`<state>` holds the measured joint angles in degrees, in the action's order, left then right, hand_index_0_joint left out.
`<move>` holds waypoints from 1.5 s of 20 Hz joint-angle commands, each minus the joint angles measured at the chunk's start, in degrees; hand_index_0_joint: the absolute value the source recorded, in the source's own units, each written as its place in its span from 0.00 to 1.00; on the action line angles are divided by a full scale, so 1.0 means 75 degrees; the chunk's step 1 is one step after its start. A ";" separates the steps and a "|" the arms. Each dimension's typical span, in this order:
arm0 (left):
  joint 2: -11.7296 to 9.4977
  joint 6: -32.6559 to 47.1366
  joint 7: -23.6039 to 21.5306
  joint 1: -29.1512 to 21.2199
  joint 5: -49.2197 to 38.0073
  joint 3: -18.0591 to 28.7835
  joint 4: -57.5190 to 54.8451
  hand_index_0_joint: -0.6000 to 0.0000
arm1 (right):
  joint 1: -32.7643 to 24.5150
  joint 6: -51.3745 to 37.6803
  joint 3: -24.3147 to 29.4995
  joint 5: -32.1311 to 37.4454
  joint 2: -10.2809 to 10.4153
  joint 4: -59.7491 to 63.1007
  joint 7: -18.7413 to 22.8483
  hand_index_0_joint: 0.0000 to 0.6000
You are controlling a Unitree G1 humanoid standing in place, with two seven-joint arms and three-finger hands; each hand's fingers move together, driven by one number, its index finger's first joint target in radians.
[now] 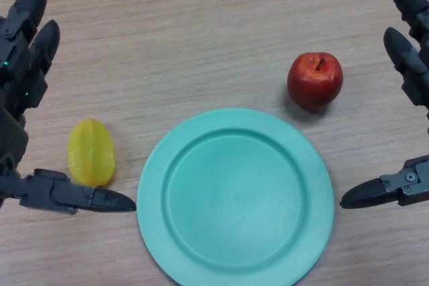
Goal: Pick up the red apple and place it on the plate
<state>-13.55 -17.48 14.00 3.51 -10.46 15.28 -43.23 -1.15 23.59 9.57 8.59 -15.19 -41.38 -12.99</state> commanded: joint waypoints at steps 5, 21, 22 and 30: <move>-0.0091 0.1539 -0.0110 0.0030 0.0505 -0.0187 0.0100 1.00 | -0.0398 -0.1160 0.0318 0.0063 -0.0241 -0.0003 0.0229 0.00; -0.0011 0.1621 0.0085 0.0253 0.0519 -0.0275 0.0094 1.00 | -0.5033 -0.4451 -0.1204 -0.3858 -0.0451 0.8783 0.1928 0.00; -0.0007 0.1657 0.0100 0.0284 0.0452 -0.0170 0.0122 1.00 | -0.5401 -0.4526 -0.1310 -0.4313 -0.0396 0.9408 0.2101 0.00; 0.0010 0.1850 0.0227 0.0441 0.0107 0.0440 0.0117 1.00 | -0.6833 -0.4729 -0.2009 -0.7759 -0.0209 1.2519 0.3186 1.00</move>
<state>-12.42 -12.54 15.54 7.46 -7.96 14.13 -39.06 -47.87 -8.40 -7.86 -49.58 -15.65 55.01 8.13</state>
